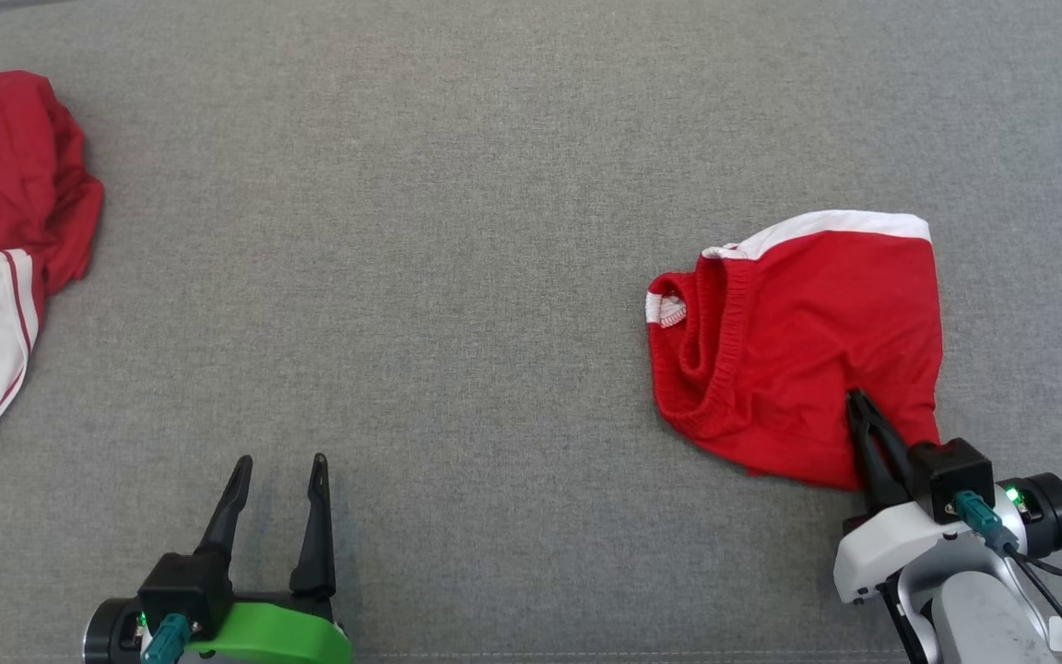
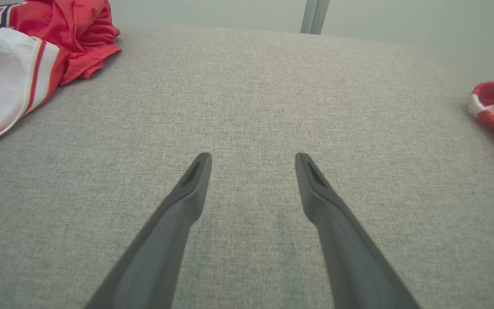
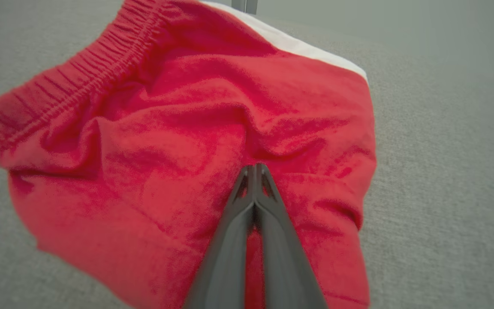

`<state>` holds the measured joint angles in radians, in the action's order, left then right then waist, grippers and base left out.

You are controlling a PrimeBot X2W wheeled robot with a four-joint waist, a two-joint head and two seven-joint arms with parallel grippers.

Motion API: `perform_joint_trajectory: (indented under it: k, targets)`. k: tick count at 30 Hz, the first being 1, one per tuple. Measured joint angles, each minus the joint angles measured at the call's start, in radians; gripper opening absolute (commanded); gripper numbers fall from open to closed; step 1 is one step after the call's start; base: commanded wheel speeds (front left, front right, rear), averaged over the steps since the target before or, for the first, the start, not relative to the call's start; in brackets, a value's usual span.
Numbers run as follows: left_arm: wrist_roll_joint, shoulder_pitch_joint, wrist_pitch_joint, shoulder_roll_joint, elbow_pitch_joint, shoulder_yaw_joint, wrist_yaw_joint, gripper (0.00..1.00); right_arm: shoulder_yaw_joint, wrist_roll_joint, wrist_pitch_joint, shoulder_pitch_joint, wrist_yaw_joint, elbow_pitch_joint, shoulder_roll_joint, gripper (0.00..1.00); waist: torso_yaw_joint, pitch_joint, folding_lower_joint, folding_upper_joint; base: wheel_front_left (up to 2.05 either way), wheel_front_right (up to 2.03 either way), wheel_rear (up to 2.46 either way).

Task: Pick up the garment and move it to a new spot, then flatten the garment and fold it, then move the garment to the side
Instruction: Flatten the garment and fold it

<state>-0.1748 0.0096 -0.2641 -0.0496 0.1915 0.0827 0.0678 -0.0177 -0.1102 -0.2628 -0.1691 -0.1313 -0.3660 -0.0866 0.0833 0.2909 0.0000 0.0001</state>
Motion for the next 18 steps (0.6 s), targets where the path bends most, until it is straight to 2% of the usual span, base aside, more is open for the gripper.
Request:
perform_joint_trajectory:
  k: [10,18]
  targets:
    - [0.0,0.005,0.0,0.0,0.002,-0.012,0.0,1.0,-0.004,0.012,-0.002,0.034,0.0,-0.035,0.013,0.0,-0.012,-0.001,0.0,0.0,0.0,0.0,0.0]
    - [-0.004,0.019,0.0,0.0,0.001,-0.013,-0.006,1.0,0.027,0.034,-0.002,0.075,0.0,0.01,-0.02,0.0,-0.025,-0.03,0.0,0.0,0.0,0.0,0.0]
